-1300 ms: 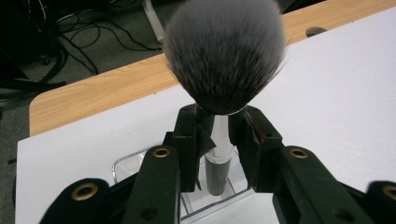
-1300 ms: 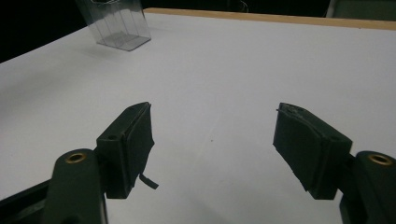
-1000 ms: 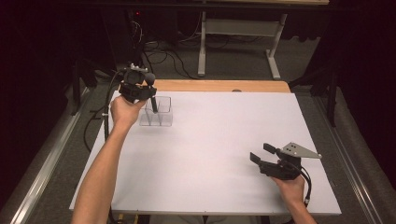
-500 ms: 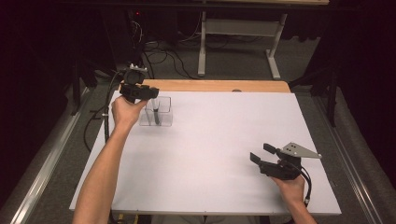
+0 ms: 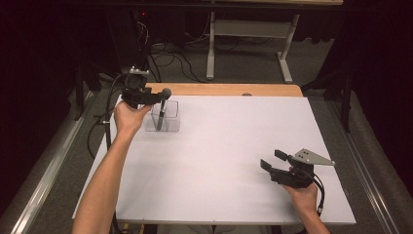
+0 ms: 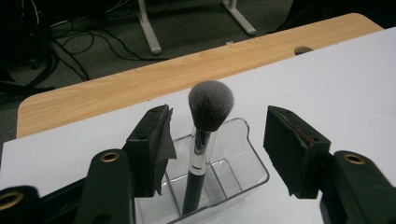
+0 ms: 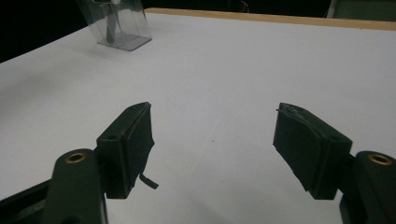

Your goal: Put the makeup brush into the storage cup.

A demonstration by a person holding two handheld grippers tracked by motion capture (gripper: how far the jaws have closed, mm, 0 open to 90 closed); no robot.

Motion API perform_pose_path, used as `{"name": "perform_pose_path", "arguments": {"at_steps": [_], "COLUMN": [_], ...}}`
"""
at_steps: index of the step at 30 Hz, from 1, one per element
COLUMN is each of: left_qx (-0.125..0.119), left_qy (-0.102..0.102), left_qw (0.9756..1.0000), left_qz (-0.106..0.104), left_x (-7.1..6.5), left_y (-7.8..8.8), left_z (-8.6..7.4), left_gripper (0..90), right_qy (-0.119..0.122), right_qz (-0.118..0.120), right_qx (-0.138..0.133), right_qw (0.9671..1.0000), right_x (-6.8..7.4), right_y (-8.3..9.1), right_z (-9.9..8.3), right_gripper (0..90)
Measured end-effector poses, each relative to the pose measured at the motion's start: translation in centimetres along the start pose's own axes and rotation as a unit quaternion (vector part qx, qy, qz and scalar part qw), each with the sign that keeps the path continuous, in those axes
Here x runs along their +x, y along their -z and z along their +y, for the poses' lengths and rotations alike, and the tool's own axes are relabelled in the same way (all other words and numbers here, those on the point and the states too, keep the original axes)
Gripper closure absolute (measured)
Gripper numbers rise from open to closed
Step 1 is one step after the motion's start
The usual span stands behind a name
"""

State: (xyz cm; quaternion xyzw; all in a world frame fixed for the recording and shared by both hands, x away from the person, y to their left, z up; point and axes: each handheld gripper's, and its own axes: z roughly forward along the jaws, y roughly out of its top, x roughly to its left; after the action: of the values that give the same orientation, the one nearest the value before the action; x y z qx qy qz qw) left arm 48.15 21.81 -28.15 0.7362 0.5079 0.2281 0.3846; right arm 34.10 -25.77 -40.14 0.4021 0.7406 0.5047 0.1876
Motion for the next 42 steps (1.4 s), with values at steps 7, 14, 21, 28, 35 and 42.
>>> {"name": "perform_pose_path", "arguments": {"at_steps": [7,14,21,28,35,42], "left_qx": [-0.010,-0.019,-0.025,-0.030,-0.034,-0.039], "left_qy": [-0.007,-0.009,-0.011,-0.022,-0.028,-0.027], "left_qw": [0.9999,0.9997,0.9995,0.9991,0.9987,0.9981], "left_qz": [-0.003,-0.007,-0.014,-0.022,-0.028,-0.040], "left_x": [-0.3,-0.5,-0.7,-1.4,-2.0,-2.2], "left_y": [0.6,1.3,1.8,2.3,2.6,2.9], "left_z": [0.0,-0.2,-0.2,-0.2,-0.3,-0.6], "left_gripper": [41.1,41.2,41.4,41.5,41.5,41.6], "right_qy": [0.000,0.002,-0.001,0.001,-0.001,0.000], "right_qz": [0.000,0.001,0.000,0.001,0.002,0.002], "right_qx": [0.000,-0.002,-0.001,-0.001,-0.002,-0.001], "right_qw": [1.0000,1.0000,1.0000,1.0000,1.0000,1.0000], "right_x": [0.0,0.0,0.0,0.0,0.1,0.0], "right_y": [0.0,0.0,0.0,0.0,0.0,0.0], "right_z": [0.0,0.0,0.0,0.0,0.0,0.0], "right_gripper": [30.0,30.0,30.0,30.0,30.0,30.0]}}
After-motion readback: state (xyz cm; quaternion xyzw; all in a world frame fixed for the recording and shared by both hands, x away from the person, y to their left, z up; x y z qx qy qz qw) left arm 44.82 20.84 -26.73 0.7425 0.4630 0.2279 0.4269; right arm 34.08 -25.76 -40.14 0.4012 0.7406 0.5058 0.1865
